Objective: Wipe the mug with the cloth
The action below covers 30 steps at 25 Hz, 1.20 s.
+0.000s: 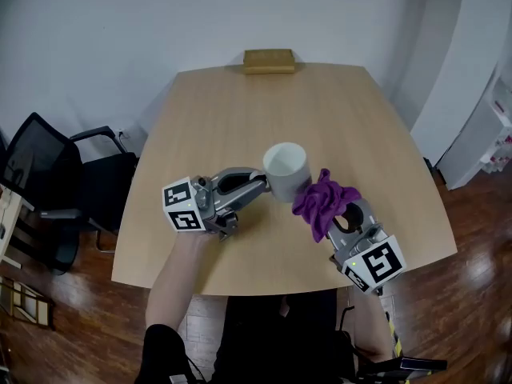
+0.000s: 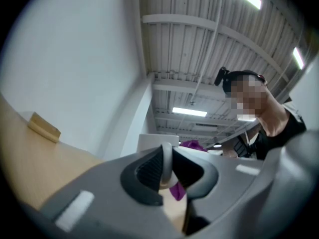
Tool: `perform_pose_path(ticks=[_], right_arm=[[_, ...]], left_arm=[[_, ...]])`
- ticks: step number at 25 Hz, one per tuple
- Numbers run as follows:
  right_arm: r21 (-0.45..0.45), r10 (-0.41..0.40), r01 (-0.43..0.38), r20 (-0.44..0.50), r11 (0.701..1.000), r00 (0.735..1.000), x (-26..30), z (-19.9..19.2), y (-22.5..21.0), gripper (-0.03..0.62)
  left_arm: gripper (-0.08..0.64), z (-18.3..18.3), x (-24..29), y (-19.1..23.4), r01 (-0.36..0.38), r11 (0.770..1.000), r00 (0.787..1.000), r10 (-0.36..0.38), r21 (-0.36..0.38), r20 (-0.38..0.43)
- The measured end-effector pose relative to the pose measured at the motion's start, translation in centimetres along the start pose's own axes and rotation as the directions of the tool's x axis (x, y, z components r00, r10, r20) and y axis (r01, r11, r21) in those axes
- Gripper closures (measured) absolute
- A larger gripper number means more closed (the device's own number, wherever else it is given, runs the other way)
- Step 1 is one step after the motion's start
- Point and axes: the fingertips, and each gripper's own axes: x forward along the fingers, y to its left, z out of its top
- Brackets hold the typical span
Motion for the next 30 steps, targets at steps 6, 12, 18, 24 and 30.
perform_pose_path(ticks=[6,12,18,24,30], right_arm=[[-0.027,0.085,-0.081,0.197,0.996,0.977,1.2,6.9,1.2,0.509],[-0.100,0.083,-0.077,0.056,0.992,0.995,1.5,1.4,4.4,0.509],[-0.045,0.016,-0.020,-0.093,0.999,0.996,0.2,-4.6,1.7,0.509],[-0.029,0.038,-0.032,0.225,0.999,0.974,-0.8,6.7,0.1,0.509],[-0.104,0.101,-0.081,0.209,0.991,0.973,0.3,6.1,2.5,0.509]], left_arm=[[0.494,-0.4,0.6,-1.7,0.065,0.997,0.998,-0.065,0.039,-0.003],[0.492,0.5,-0.4,-1.4,0.070,0.997,0.996,-0.071,0.020,0.058],[0.495,1.2,-0.7,-1.6,0.084,0.995,0.993,-0.087,0.046,0.075],[0.495,0.8,-0.3,-3.0,0.143,0.987,0.988,-0.147,0.079,0.047],[0.495,1.0,-0.5,-4.0,0.176,0.980,0.980,-0.184,0.092,0.078]])
